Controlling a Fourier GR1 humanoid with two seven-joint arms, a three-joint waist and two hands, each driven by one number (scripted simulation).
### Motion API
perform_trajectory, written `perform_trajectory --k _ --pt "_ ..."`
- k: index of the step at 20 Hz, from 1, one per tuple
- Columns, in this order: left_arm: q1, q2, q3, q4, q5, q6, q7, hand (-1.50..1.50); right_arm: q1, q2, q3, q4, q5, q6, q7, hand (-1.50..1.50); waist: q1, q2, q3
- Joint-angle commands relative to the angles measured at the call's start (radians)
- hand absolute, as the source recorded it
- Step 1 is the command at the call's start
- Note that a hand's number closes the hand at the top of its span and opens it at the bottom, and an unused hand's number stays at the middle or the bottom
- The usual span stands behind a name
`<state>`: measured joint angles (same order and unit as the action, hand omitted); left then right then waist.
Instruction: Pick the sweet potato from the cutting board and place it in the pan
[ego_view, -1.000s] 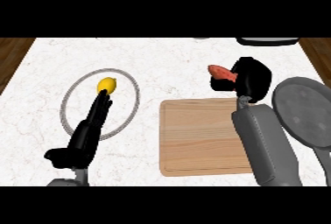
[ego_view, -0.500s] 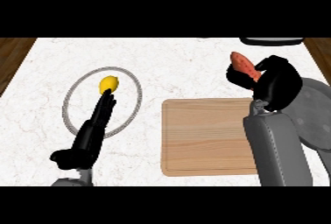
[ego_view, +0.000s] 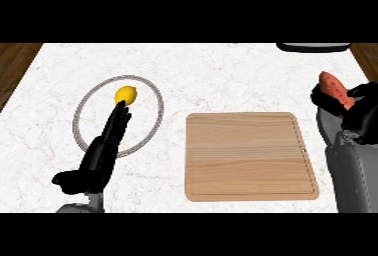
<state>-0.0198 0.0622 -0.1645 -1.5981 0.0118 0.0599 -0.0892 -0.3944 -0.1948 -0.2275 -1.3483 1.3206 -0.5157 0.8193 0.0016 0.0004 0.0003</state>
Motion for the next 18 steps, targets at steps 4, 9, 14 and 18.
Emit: perform_trajectory --k 4,9,14,18 --pt "-0.019 0.009 0.035 0.060 0.015 -0.027 -0.050 0.00 -0.020 -0.132 -0.132 0.171 -0.044 -0.232 -0.098 1.50 0.004 0.004 0.000" --pt "-0.028 0.001 0.008 -0.020 0.008 -0.017 0.047 0.00 -0.056 -0.243 -0.224 0.465 -0.277 -0.416 -0.352 1.50 0.015 0.006 0.002" --pt "-0.060 -0.014 0.028 0.068 0.006 -0.027 -0.022 0.00 -0.095 -0.329 -0.281 0.657 -0.466 -0.460 -0.581 1.50 0.011 0.006 0.002" --pt "-0.031 0.001 0.018 0.016 0.012 -0.039 -0.002 0.00 -0.117 -0.325 -0.281 0.765 -0.490 -0.107 -0.453 -1.50 0.035 0.010 0.002"
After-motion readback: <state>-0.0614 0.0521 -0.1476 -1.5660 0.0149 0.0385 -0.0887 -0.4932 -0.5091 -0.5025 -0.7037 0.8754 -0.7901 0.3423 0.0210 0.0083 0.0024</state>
